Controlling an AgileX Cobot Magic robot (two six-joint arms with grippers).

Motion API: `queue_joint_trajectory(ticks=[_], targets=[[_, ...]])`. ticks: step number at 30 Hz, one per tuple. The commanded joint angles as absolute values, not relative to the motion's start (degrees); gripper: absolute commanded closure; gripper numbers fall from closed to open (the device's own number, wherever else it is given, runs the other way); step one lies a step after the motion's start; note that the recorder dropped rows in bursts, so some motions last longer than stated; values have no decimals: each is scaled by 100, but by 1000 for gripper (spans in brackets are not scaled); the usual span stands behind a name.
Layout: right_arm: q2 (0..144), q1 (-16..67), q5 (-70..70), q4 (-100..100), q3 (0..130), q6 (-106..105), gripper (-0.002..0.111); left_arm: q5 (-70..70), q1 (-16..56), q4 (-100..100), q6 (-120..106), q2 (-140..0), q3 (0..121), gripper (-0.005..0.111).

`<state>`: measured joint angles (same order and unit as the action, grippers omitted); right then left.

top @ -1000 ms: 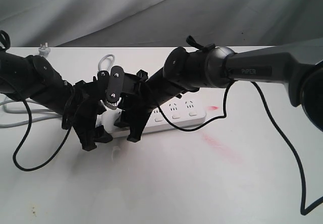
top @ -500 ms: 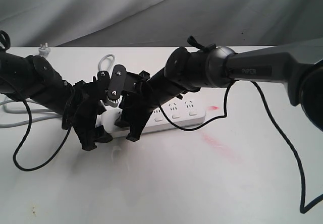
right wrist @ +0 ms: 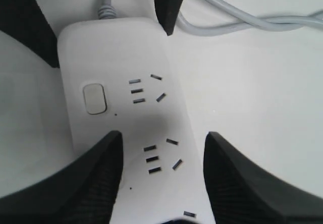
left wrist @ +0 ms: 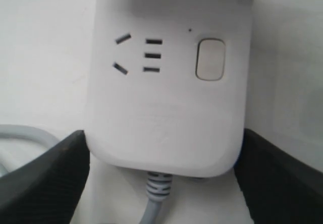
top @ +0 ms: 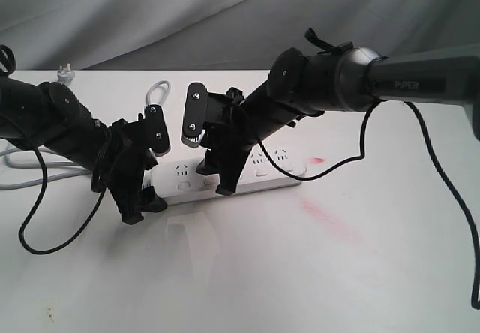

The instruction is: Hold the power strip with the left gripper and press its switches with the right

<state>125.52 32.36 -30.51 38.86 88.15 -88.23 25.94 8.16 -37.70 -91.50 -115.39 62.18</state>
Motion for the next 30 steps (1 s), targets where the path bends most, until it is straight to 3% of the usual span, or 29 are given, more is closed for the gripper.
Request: queue_joint_trajectory(ticks=[1,30], targets=[[12493,3198,-3111,3836,8781,-8807,61,2482,804,-3695,-9158,-11546,6231,42],[12844,3182,-3088,3494,8664,-8876,61,2482,804,-3695,-9156,-11546,6231,42]])
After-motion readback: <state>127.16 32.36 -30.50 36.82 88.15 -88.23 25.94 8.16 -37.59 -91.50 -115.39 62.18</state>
